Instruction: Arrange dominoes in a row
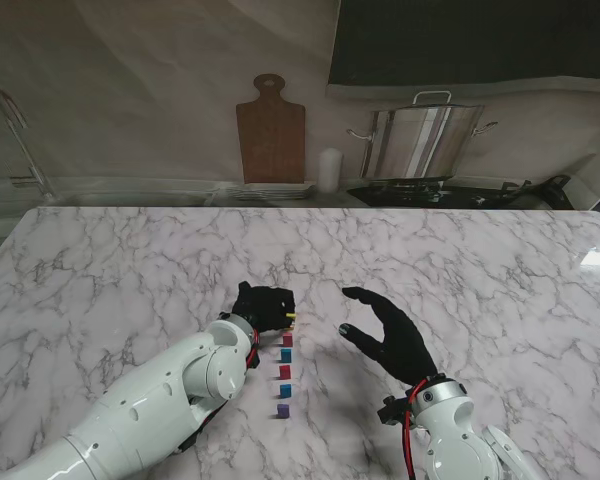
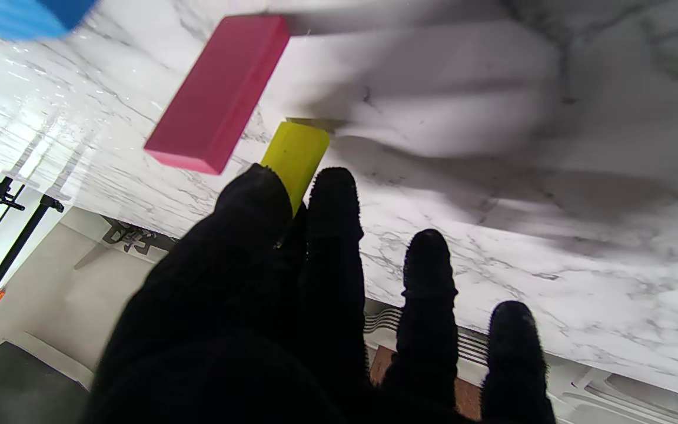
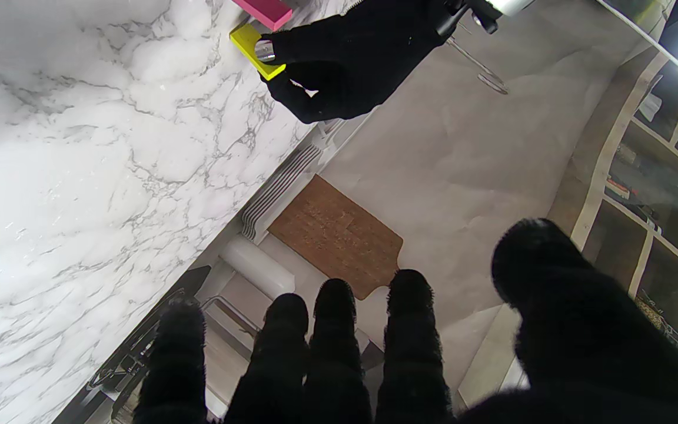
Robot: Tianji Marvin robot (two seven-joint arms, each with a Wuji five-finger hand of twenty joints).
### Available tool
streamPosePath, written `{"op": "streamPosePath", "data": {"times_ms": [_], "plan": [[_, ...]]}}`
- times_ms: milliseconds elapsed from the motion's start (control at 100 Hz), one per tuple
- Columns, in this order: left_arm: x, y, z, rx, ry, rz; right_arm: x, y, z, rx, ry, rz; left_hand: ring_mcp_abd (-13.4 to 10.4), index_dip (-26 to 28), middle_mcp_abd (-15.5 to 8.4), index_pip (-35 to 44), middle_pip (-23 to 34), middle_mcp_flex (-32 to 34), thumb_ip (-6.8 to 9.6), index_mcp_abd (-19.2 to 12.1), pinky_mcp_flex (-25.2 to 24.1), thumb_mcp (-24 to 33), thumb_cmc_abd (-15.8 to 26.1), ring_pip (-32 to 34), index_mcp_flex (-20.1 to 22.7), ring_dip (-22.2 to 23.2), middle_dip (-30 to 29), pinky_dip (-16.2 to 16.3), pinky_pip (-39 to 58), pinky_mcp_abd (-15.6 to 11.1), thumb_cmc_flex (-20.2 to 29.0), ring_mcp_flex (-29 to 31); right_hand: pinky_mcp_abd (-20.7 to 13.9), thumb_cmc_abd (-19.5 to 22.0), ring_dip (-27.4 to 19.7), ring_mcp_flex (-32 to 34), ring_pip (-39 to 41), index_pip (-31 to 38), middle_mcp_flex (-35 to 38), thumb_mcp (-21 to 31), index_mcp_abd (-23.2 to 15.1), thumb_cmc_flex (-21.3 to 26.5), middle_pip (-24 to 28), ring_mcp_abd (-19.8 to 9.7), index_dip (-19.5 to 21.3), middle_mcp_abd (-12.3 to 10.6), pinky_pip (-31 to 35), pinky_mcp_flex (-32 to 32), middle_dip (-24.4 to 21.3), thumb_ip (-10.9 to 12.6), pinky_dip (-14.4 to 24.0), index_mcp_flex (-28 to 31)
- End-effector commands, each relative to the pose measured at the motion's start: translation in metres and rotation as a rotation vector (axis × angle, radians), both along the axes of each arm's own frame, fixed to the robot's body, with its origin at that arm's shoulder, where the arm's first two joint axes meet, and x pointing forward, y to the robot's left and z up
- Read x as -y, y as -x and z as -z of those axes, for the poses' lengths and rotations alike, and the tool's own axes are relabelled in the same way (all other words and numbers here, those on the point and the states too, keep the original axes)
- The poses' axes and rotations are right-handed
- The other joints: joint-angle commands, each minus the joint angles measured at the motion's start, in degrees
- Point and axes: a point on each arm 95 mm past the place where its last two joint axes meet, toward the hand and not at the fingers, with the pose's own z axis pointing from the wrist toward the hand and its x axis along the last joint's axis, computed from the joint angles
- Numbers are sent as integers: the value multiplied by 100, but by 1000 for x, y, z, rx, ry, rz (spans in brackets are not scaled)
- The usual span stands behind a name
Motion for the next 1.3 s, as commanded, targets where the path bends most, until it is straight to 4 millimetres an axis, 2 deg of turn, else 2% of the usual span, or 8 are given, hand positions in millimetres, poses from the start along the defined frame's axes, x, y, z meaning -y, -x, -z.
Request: {"op": "streamPosePath", "data": {"times_ms": [0, 610, 850, 1010, 1290], "plan": [[1, 2, 2, -12, -8, 9, 0, 1, 2, -10, 2, 1, -2, -7, -107, 353, -57, 226, 146, -166, -58, 5, 261, 80, 9, -14, -19, -35, 185, -18, 296, -7, -17, 76, 27, 112, 48, 72, -36, 85, -59, 165, 83, -20, 79, -21, 47, -13, 43, 126, 82, -105], [-3, 5, 1, -21, -35, 20, -1, 1, 3, -9, 2, 0, 180, 14, -71, 208, 4, 27, 148, -170, -75, -47, 211, -38, -47, -14, 215, -153, 13, 19, 244, -203, -17, 72, 29, 118, 50, 72, -37, 91, -53, 169, 83, -21, 79, -19, 47, -15, 43, 126, 82, -104], [-3, 6, 2, -26, -39, 24, -1, 1, 3, -9, 3, 0, 242, 12, -54, -375, -34, -169, 166, -57, -75, -59, 198, -143, -92, -9, 359, -186, -139, 23, 221, -331, -17, 71, 29, 114, 48, 71, -38, 91, -55, 168, 82, -19, 79, -22, 47, -11, 44, 125, 83, -109], [-4, 5, 1, -25, -39, 25, -1, 1, 3, -9, 3, 0, 280, 23, -22, -506, -8, -262, 168, -111, -83, -68, 198, -195, -52, -16, 441, -193, -217, 21, 220, -400, -17, 66, 29, 115, 48, 70, -40, 91, -57, 169, 82, -14, 79, -10, 45, -14, 44, 124, 82, -109], [-5, 5, 1, -29, -40, 30, -1, 0, 3, -9, 3, -1, 362, 58, 104, -659, 355, -670, 177, -153, -92, -89, 189, -245, -19, 13, 608, -159, -412, 41, 200, -542, -14, 66, 30, 120, 50, 69, -39, 91, -51, 171, 81, -18, 79, -17, 45, -13, 43, 124, 83, -110]]}}
